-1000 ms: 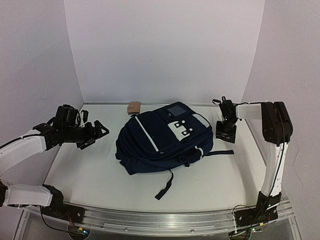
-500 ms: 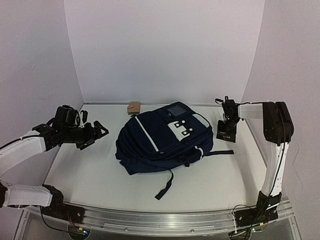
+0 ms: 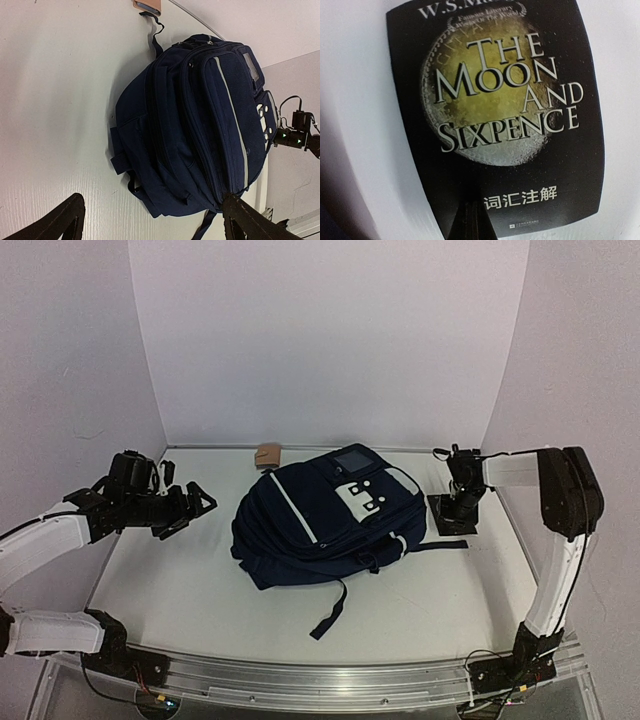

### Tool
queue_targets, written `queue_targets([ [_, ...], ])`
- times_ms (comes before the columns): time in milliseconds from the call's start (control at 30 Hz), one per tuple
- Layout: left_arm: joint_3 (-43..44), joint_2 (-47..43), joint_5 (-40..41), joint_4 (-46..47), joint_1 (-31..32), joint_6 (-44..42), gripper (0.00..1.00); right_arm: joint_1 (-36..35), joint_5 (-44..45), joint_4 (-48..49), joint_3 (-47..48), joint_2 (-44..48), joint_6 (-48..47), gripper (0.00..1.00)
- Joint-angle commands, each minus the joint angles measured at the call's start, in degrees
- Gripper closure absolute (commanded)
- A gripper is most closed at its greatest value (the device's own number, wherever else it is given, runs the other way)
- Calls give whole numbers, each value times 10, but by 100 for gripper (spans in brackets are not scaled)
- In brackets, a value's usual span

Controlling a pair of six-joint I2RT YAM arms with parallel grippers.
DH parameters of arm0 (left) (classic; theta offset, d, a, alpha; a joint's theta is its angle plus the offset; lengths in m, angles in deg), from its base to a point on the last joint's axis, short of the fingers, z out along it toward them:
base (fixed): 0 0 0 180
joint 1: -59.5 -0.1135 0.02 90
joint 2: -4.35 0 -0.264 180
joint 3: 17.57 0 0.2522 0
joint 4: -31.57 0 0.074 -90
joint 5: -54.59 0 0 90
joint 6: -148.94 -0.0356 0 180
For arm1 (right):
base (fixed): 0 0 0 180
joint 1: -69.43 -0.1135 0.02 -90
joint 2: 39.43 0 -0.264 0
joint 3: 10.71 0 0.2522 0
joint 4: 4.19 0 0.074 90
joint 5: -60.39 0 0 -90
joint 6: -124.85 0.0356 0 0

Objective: Pack the student bag
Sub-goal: Adjust the book at the center of the board.

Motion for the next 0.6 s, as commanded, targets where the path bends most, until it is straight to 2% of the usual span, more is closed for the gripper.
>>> queue_targets([
  [0, 29, 3, 6, -15, -3, -22, 5, -34, 0, -65, -48, 47, 27, 100],
  [67, 39, 7, 6, -20, -3, -24, 5, -34, 14, -69, -45, 74, 36, 100],
  [133, 43, 9, 7, -24, -3, -25, 5, -35, 32, -80, -28, 100, 36, 93],
  [167, 44, 8, 8, -24, -3, -25, 5, -35, 50, -88, -17, 107, 33, 84],
  [233, 45, 8, 10, -24, -3, -23, 5, -34, 78, -97, 1, 118, 26, 49],
  [300, 45, 11, 8, -22, -3, -21, 5, -22, 84, -102, 13, 111, 16, 23],
  [333, 45, 11, 8, -21, -3, -20, 5, -16, 82, -103, 18, 103, 10, 16],
  [433, 44, 7, 7, -21, -3, -17, 5, -1, 72, -99, 27, 73, -22, 3],
  [567, 45, -3, 11, -30, -3, -19, 5, 5, 35, -89, 49, 24, -68, 2],
])
